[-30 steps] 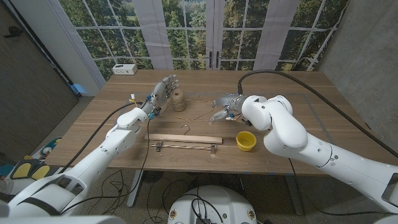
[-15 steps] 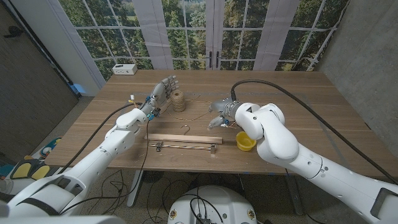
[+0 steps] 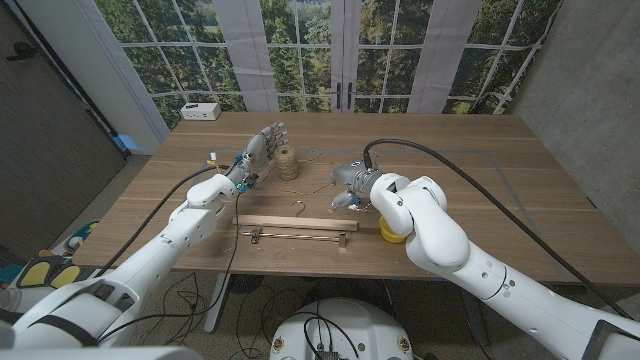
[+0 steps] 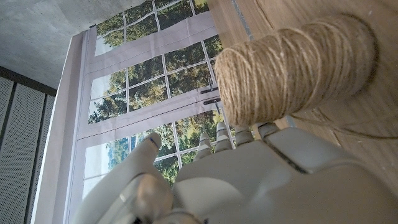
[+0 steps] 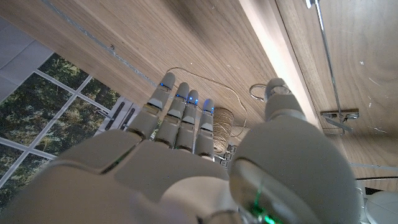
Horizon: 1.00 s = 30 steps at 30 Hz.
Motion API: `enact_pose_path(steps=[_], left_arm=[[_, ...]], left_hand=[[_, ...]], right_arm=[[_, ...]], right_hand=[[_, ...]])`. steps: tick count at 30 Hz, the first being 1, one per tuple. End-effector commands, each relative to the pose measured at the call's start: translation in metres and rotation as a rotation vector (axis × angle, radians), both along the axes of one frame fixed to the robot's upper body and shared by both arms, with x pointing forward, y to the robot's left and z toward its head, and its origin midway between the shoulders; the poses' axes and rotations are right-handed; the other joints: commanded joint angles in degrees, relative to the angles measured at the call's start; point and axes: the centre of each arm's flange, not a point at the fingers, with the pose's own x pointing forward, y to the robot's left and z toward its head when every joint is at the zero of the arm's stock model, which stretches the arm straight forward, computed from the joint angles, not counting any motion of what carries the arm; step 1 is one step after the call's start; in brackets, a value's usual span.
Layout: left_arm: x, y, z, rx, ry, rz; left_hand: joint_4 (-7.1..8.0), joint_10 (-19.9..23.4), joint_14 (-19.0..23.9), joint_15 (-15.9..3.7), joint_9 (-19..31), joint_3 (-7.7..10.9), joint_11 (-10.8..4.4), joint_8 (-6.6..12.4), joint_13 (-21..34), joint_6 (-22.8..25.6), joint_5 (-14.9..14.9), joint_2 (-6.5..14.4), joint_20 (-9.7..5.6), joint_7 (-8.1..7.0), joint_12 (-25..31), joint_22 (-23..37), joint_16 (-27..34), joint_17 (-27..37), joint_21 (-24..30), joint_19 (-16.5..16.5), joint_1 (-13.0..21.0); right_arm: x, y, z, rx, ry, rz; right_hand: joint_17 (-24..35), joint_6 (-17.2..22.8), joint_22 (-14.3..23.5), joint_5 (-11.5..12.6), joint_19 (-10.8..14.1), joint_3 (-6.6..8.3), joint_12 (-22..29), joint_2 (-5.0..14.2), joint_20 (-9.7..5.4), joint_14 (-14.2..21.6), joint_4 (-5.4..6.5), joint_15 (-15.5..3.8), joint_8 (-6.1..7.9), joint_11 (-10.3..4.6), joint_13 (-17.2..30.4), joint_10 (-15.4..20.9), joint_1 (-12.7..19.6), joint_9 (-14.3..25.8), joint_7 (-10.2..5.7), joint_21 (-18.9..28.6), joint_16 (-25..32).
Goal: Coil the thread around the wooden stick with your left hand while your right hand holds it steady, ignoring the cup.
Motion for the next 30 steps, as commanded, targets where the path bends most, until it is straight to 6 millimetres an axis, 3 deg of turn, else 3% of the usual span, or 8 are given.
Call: enact_pose_path(steps=[1, 30], left_arm=[[0.005, 0.0, 0.002, 0.006, 0.009, -0.006], [0.004, -0.001, -0.001, 0.009, 0.008, -0.019]], left_hand=[[-0.08, 0.32, 0.04, 0.27, 0.24, -0.34, 0.33, -0.07, 0.16, 0.19, 0.18, 0.14, 0.44, -0.02, -0.08, 0.3, -0.31, 0.25, -0.12, 0.26, -0.62], [-0.01, 0.34, 0.02, 0.29, 0.25, -0.4, 0.31, -0.1, 0.19, 0.19, 0.26, 0.26, 0.45, -0.06, -0.24, 0.33, -0.39, 0.27, -0.32, 0.36, -0.89]], right_arm=[[0.005, 0.01, -0.014, 0.009, -0.042, -0.001], [0.009, 0.022, -0.046, -0.016, -0.039, -0.008]], right_hand=[[0.84, 1.26, 0.23, 0.49, -1.76, -0.83, 0.9, -0.04, 0.4, 0.98, 0.17, -2.7, 0.75, -0.58, 0.42, 1.13, 0.74, 0.2, -0.69, -0.66, 0.66], [3.41, 3.47, 0.5, 1.49, 0.33, -2.77, 2.14, -0.06, -1.05, 2.96, -0.38, -4.84, 1.02, -1.78, 1.24, 2.67, 5.19, 0.34, -2.42, 0.36, 2.43]])
